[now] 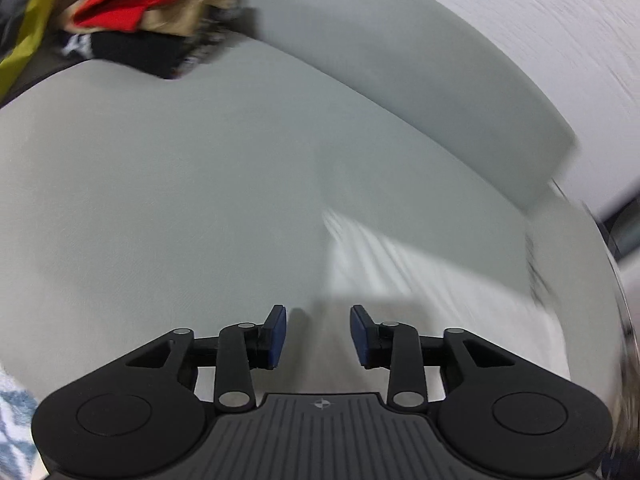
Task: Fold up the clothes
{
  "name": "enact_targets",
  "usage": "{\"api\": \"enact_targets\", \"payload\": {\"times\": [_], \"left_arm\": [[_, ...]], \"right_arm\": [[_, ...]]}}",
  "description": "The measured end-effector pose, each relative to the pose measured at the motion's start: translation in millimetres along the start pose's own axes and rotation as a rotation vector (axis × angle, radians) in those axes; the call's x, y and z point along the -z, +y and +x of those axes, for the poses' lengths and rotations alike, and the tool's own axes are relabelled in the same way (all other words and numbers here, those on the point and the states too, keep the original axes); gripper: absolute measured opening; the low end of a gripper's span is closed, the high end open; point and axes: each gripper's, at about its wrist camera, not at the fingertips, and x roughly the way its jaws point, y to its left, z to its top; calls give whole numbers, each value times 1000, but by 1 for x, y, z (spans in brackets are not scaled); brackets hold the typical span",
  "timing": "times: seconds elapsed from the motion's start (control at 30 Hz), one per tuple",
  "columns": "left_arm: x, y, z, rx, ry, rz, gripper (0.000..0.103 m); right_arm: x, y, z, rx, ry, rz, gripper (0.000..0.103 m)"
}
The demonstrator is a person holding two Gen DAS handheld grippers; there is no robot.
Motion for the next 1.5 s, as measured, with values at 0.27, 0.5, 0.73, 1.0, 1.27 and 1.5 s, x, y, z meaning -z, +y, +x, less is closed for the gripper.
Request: {"api": "enact_targets", "payload": {"times": [0.27,0.5,0.73,1.0,1.27,1.5], "left_arm": [[68,-66,-28,66,127,252,41],[90,-117,11,74,-54,406,24],[106,-122,23,46,3,418,22],[106,-107,-16,155,123,374,28],[110,-100,7,131,57,292,32],[102,-85,7,76,-14,210,32]], "right_arm": [[5,-24,-21,-92,31,132,46],[12,11,36,-267,49,-8,18],[15,14,68,-264,118,39,8],[41,-35,-63,-325,-27,188,29],[38,-52,-26,-189,-128,195,65],[35,-51,38,-128,-23,171,48]]}}
